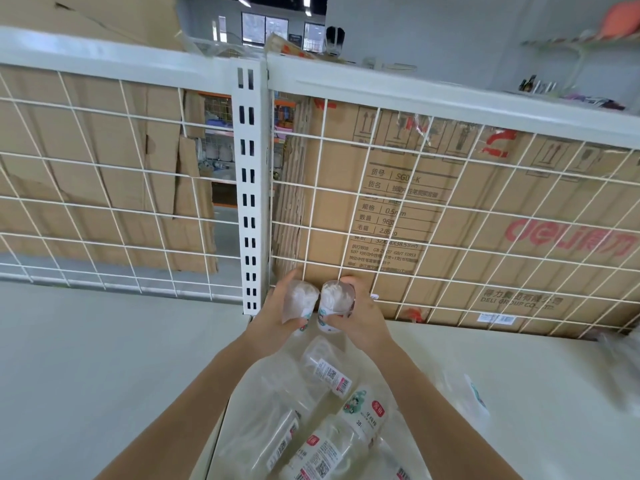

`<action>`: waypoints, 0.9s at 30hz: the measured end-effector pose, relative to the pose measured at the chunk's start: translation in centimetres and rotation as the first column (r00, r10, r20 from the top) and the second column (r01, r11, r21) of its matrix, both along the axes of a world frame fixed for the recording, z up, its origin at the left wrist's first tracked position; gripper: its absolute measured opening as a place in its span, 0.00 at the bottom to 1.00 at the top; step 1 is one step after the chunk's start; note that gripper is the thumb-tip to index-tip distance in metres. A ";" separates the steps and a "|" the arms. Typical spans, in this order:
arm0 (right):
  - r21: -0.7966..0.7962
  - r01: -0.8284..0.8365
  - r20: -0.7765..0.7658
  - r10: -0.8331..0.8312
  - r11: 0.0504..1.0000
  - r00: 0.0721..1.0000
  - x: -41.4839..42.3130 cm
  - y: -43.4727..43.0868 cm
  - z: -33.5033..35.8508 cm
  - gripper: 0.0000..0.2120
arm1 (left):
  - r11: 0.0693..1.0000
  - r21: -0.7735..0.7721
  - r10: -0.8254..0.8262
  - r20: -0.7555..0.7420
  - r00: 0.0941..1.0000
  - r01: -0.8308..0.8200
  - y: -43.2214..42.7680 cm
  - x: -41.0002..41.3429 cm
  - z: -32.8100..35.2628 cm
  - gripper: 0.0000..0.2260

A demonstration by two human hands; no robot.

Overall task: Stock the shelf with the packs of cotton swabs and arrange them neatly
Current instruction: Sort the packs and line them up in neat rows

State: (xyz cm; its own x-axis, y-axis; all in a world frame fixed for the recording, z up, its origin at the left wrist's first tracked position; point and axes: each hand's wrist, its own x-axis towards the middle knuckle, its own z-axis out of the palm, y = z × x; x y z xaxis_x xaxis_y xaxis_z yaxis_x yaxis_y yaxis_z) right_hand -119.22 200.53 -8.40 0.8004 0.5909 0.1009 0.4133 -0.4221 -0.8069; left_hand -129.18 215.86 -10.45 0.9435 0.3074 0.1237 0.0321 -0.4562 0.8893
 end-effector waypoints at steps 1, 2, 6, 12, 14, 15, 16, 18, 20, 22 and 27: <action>0.014 -0.006 -0.004 0.006 1.000 1.000 0.0 -0.1 -0.2 0.31 | 1.000 0.005 0.008 0.012 1.000 -0.008 0.2 0.0 -0.2 0.35; 0.030 -0.008 -0.010 0.008 1.000 1.000 0.1 -0.2 -0.4 0.31 | 1.000 0.007 0.018 0.023 1.000 -0.018 0.4 0.1 -0.3 0.34; 0.073 -0.028 -0.034 0.030 0.997 0.999 0.7 -0.5 -1.0 0.31 | 0.998 0.053 0.041 0.042 0.998 -0.043 0.5 0.0 -0.6 0.29; 0.026 -0.070 -0.059 0.072 0.997 0.996 0.4 -0.6 -1.0 0.35 | 0.995 0.067 0.064 0.115 0.991 -0.072 1.1 -0.2 -0.9 0.28; -0.008 -0.044 -0.041 0.044 0.999 0.998 0.1 -0.4 -1.0 0.35 | 0.994 0.052 0.092 0.117 0.989 -0.098 0.8 -0.3 -0.5 0.24; -0.016 -0.020 -0.011 0.020 1.000 1.000 0.0 -0.4 -1.0 0.33 | 0.990 0.074 0.110 0.124 0.986 -0.119 0.7 -0.3 -0.2 0.23; -0.013 0.000 0.019 0.000 1.000 1.000 0.0 -0.3 -0.9 0.31 | 0.982 0.124 0.125 0.144 0.982 -0.143 0.7 -0.3 0.0 0.22; 0.012 0.017 0.083 -0.018 1.000 0.996 0.0 -0.3 -0.9 0.28 | 0.945 0.276 0.126 0.194 0.973 -0.178 0.8 -0.2 0.4 0.19; 0.021 0.012 0.138 -0.015 1.000 0.990 0.1 -0.3 -0.8 0.28 | 0.896 0.408 0.087 0.226 0.970 -0.175 0.8 -0.2 0.5 0.19; 0.034 0.010 0.164 -0.015 0.999 0.986 0.1 -0.3 -0.7 0.33 | 0.861 0.480 0.052 0.249 0.967 -0.170 0.9 -0.1 0.4 0.21; 0.062 0.007 0.129 -0.015 0.998 0.991 -0.2 -0.3 -0.6 0.33 | 0.838 0.519 0.024 0.274 0.962 -0.168 1.0 -0.1 0.2 0.18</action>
